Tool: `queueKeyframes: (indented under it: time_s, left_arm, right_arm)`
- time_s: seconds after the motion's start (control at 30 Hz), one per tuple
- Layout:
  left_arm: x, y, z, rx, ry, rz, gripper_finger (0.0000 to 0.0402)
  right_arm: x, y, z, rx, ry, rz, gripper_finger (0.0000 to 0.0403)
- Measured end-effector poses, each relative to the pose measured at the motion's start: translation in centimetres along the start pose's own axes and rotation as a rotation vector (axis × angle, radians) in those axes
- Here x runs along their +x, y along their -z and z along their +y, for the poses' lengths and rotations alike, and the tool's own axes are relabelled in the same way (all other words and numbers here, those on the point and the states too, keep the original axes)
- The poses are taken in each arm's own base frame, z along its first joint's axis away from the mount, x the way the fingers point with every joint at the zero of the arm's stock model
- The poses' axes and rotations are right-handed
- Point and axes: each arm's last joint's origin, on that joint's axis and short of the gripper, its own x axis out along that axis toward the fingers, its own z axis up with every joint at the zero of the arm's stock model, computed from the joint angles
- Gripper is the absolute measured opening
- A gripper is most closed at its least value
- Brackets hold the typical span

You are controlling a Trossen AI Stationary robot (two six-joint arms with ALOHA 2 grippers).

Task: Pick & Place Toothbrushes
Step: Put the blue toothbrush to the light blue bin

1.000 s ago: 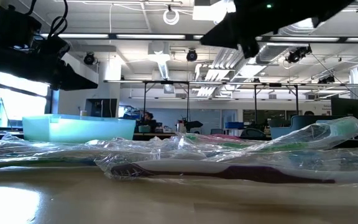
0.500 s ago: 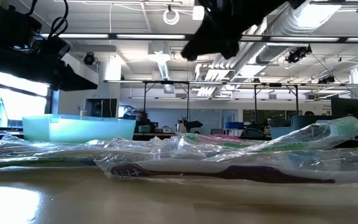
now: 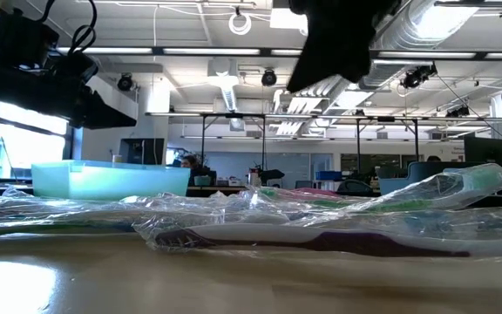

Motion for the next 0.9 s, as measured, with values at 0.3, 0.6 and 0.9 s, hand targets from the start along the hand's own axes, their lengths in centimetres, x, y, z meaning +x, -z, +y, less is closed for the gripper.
queueKeyframes:
  time_s: [0.3, 0.6, 0.9]
  left_arm:
    - [0.0, 0.1, 0.0, -0.002, -0.007, 0.010, 0.0000]
    - [0.0, 0.1, 0.0, -0.003, -0.006, 0.015, 0.0000]
    - [0.0, 0.1, 0.0, -0.003, -0.006, 0.016, 0.0000]
  right_arm:
    - [4.2, 2.1, 0.1, 0.085, 0.002, 0.168, 0.0011]
    - [5.1, 3.1, 0.0, 0.160, -0.011, 0.277, 0.0130]
    - [5.4, 4.0, 0.8, 0.140, -0.011, 0.301, 0.0192]
